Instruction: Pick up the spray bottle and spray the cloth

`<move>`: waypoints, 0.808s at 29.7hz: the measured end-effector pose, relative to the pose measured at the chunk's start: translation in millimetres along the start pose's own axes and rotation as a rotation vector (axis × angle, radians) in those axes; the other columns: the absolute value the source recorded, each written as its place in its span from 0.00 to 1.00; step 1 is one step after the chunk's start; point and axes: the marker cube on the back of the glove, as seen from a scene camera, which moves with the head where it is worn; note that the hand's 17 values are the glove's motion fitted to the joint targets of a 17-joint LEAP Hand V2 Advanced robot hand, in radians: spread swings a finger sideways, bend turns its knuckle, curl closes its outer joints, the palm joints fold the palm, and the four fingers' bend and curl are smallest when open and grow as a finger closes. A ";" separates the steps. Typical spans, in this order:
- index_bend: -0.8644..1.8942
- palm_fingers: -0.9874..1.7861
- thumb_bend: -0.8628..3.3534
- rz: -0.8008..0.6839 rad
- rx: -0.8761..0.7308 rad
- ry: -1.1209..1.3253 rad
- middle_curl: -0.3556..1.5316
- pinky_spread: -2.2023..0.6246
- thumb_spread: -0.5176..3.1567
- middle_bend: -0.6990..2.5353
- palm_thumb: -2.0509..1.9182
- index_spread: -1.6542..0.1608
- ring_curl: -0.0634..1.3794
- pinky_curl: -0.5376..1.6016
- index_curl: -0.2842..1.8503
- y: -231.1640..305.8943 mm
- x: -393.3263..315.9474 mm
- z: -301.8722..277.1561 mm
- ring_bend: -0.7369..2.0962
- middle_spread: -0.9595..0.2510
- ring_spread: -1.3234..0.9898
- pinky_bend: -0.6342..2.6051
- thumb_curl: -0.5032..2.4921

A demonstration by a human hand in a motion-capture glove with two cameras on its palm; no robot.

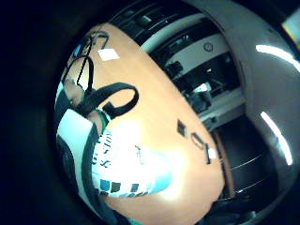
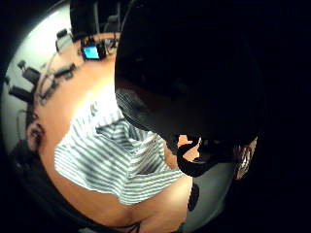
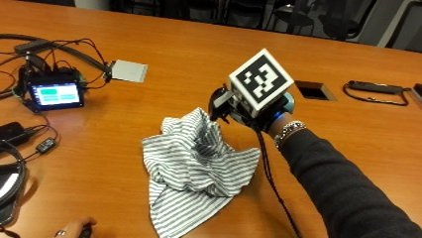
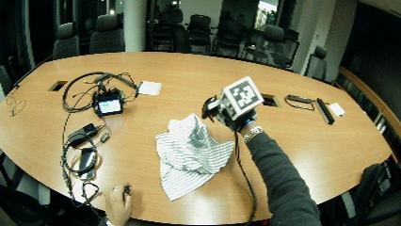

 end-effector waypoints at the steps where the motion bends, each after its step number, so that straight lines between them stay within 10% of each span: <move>1: 0.39 0.82 0.20 -0.045 -0.018 0.050 0.44 0.71 0.49 0.31 0.72 0.75 0.33 0.43 0.36 2.6 -4.8 -1.5 0.44 0.58 0.49 0.33 0.30; 12: 0.38 0.82 0.20 -0.280 0.014 0.199 0.44 0.71 0.48 0.31 0.72 0.75 0.33 0.43 0.37 -1.0 -44.9 4.0 0.44 0.58 0.49 0.33 0.30; 24: 0.38 0.82 0.20 -0.044 0.170 -0.050 0.45 0.71 0.48 0.31 0.72 0.75 0.34 0.43 0.37 -55.7 -60.4 -59.7 0.44 0.57 0.49 0.33 0.30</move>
